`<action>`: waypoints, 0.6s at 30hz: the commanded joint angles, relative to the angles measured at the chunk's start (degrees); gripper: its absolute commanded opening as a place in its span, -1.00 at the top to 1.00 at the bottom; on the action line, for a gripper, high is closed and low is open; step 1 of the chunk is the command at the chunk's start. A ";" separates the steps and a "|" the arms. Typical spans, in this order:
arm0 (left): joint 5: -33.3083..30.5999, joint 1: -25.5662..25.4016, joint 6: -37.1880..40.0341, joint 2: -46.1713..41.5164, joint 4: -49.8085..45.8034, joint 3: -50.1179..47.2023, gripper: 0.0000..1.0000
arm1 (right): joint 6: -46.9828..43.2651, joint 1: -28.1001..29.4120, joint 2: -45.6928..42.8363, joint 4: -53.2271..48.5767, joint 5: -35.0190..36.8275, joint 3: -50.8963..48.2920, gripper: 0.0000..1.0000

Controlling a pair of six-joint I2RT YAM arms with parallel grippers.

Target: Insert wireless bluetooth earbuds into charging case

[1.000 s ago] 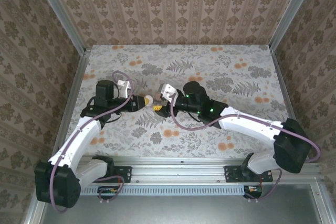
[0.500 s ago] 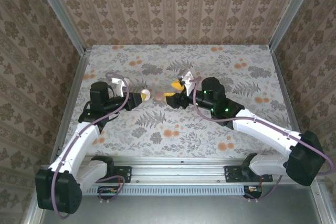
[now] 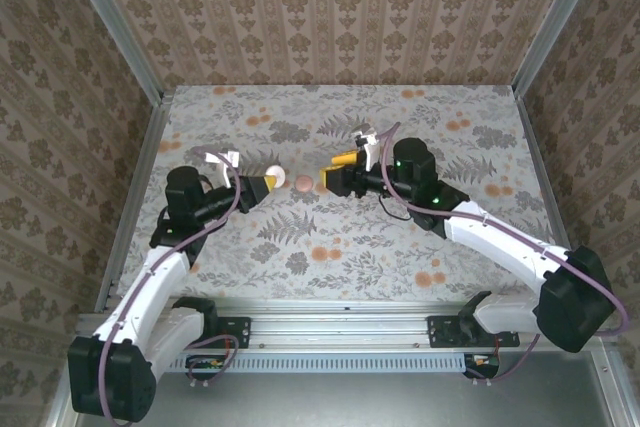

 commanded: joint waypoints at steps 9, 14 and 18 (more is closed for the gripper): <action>-0.18 -0.59 -8.78 -1.17 16.88 -4.48 0.76 | 13.23 -1.01 1.97 7.89 -6.14 -0.72 -0.14; -1.22 -0.87 -8.47 -4.37 17.51 -6.58 0.76 | 18.28 -1.08 2.27 11.06 -6.27 -2.21 -0.13; -2.13 -0.87 -10.19 -6.17 19.84 -8.66 0.77 | 20.85 -1.08 2.30 11.24 -5.28 -2.47 -0.14</action>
